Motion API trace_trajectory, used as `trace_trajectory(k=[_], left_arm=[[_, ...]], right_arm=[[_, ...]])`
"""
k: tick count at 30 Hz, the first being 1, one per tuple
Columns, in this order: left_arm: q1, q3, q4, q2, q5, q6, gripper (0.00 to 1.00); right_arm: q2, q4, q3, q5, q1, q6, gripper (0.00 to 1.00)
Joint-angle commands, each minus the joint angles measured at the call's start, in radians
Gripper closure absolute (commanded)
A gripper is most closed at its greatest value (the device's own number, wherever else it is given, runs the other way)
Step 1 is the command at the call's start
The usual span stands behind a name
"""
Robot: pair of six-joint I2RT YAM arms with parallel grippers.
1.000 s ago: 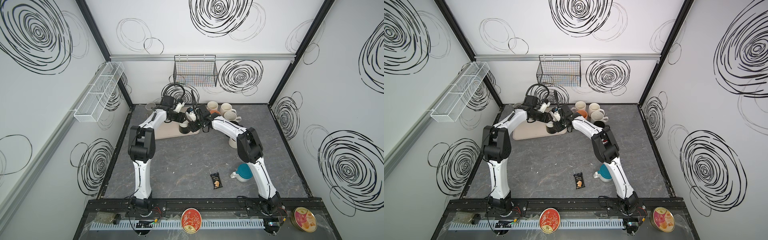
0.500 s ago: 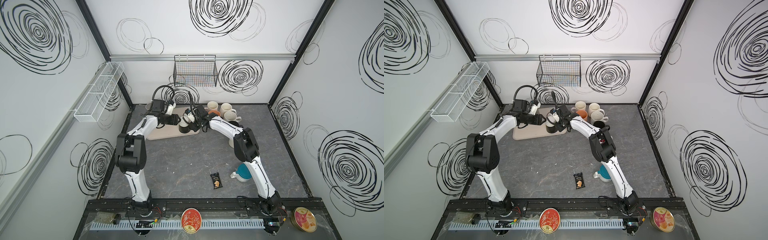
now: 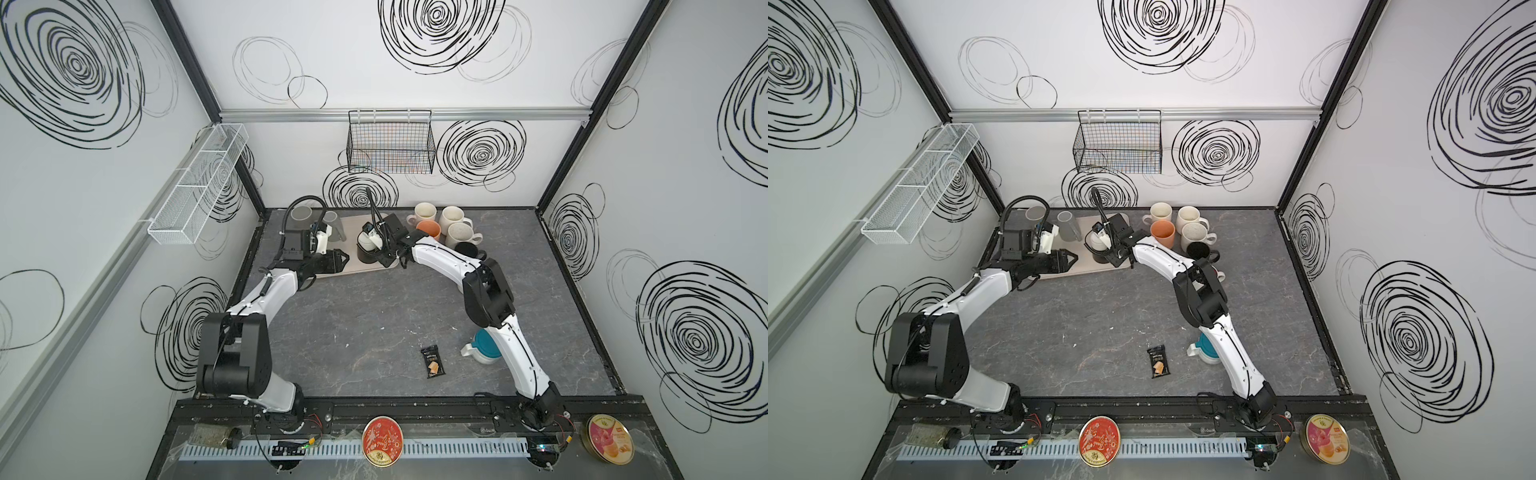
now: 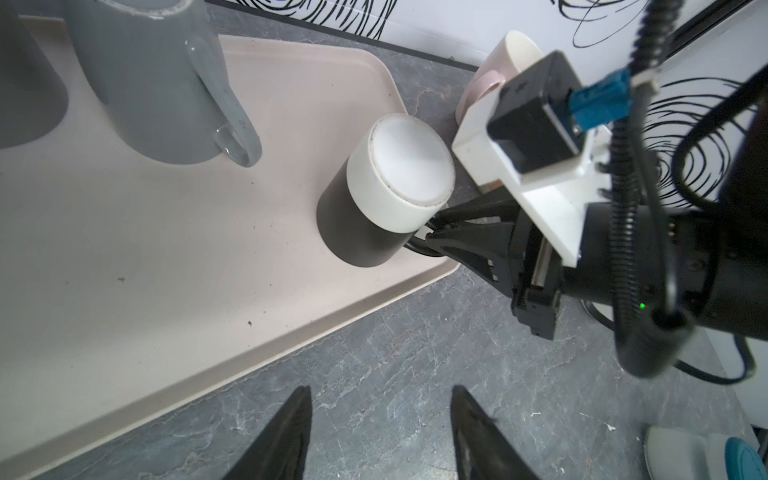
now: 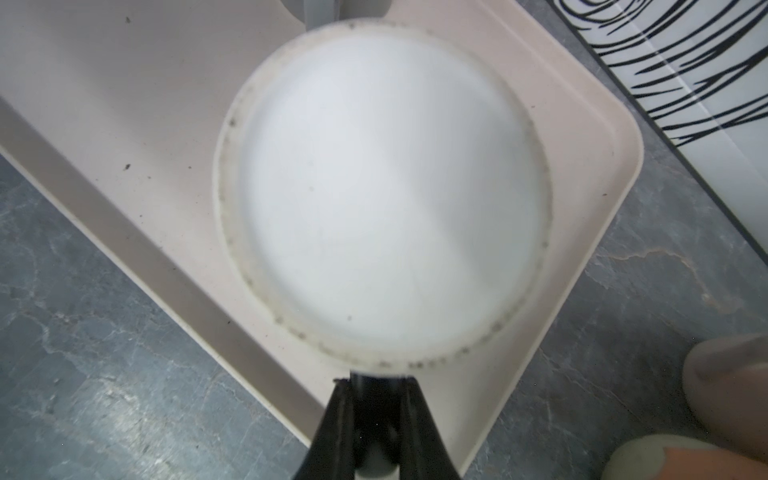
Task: Turn the mug right side up
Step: 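Lift the black mug and tilt its opening toward the left gripper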
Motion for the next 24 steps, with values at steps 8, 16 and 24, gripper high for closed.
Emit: trace_trajectory(k=[8,16,24], left_arm=[[-0.015,-0.185,0.212,-0.129,0.016,-0.140,0.43],[-0.042,-0.301,0.426,-0.164,-0.012,-0.286,0.42],[-0.044,-0.423,0.703,-0.172,-0.018,-0.451,0.40]], right_arm=[[-0.041,0.047,0.005,-0.082,-0.007,0.088,1.00],[-0.118,0.173,-0.076,-0.168,-0.017,0.192,1.00],[-0.185,0.385,-0.191,-0.335,-0.075,0.406,1.00]])
